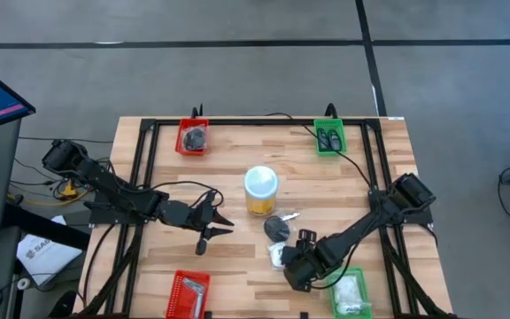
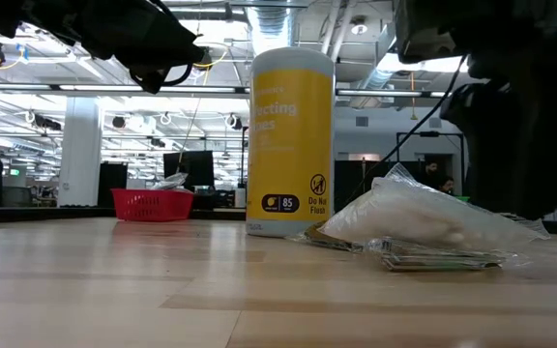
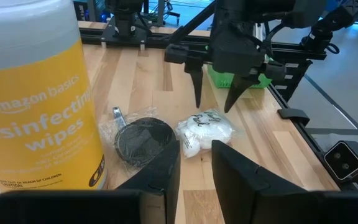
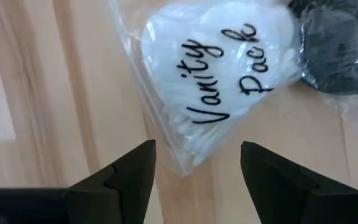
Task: Pick & Place Travel size toiletries
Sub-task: Put the white cotton pack into the bottom green bin
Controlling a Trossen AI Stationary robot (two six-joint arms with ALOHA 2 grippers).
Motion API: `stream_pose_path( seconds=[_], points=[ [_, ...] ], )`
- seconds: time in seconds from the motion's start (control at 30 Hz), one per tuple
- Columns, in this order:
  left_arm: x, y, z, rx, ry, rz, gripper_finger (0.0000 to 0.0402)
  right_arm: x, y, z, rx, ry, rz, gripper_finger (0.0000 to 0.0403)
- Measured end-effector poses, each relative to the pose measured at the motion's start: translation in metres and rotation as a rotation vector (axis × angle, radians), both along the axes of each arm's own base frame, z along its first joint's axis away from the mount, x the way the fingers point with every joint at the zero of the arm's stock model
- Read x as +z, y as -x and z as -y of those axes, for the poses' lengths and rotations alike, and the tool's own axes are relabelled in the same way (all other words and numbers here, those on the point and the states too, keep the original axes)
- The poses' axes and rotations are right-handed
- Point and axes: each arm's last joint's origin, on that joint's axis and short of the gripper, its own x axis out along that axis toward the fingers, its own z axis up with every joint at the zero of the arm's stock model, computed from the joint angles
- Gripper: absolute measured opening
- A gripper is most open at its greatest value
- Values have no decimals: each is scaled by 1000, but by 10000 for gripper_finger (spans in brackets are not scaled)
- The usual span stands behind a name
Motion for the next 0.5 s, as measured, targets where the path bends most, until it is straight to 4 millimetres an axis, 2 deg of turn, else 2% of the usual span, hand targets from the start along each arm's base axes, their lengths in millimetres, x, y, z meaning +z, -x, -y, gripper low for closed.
stream_pose_path(
  seconds=[0.5],
  points=[
    [0,0,0,0,0,0,84,-10,-6,5,-25,20,-17,217]
  ],
)
